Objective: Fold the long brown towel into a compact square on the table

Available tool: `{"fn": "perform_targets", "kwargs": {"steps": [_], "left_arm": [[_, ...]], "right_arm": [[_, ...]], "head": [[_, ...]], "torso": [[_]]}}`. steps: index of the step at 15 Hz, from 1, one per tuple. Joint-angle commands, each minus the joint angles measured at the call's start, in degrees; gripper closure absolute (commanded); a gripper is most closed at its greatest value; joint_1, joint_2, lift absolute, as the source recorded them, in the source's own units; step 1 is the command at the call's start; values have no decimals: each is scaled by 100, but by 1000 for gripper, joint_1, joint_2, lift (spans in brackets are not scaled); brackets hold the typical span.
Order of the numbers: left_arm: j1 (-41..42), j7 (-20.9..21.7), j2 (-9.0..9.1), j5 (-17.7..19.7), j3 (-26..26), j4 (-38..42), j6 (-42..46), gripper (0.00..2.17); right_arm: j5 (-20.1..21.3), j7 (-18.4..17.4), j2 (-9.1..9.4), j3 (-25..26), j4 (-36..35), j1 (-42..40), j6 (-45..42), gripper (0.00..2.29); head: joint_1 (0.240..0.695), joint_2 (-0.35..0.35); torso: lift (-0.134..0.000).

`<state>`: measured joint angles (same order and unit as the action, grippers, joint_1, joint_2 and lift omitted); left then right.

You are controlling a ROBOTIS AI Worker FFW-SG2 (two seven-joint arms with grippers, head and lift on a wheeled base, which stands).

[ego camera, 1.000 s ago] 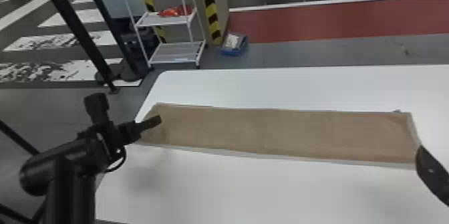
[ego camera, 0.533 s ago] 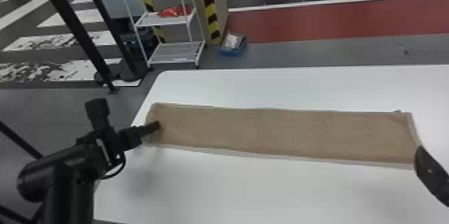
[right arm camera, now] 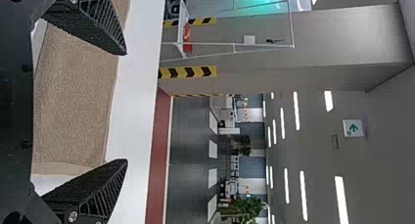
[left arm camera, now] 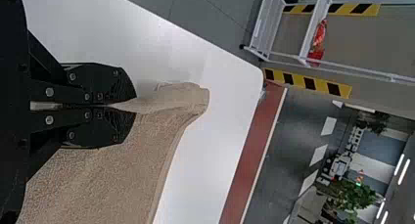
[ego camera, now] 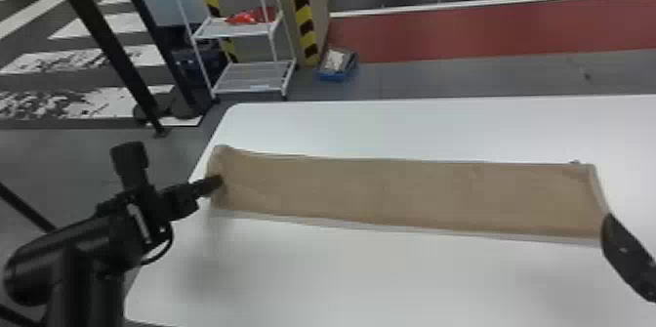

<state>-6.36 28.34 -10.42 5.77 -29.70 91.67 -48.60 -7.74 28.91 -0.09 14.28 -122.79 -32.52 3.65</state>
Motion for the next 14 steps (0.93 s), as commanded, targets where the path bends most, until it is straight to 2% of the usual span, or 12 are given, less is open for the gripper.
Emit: {"fn": "perform_targets", "kwargs": {"steps": [1,4,6,8,9,12,14], "left_arm": [[320,181,93,196,-221,686,-445,1919],[522,330,181,319,-247,1714,-1131,1919],[584,339,278,715,-397,2470,-2098,1919],[628,260,348,961,-212,3208,-2748,1919],[610,111,366,943,96,3455,-3064,1919],[338,-276,427,776,1177,3850,-3275,1919],[100,-628,577,644,1959,3912,-3346,1919]], "right_arm": [[-8,0,14,5,19,0,0,97],[1,0,14,-21,1,-9,0,97],[-8,9,14,5,1,-35,0,97],[-8,0,14,-13,1,-35,-18,97],[-8,9,14,-39,1,-44,-18,97],[-8,9,14,-48,-25,-88,-18,97],[-8,9,14,-30,-43,-123,-35,97]], "head": [[695,234],[695,230],[695,219],[695,192],[695,175],[695,112],[695,54]], "torso": [[-123],[-123],[-123],[-123],[-123],[-123],[-123]]}}
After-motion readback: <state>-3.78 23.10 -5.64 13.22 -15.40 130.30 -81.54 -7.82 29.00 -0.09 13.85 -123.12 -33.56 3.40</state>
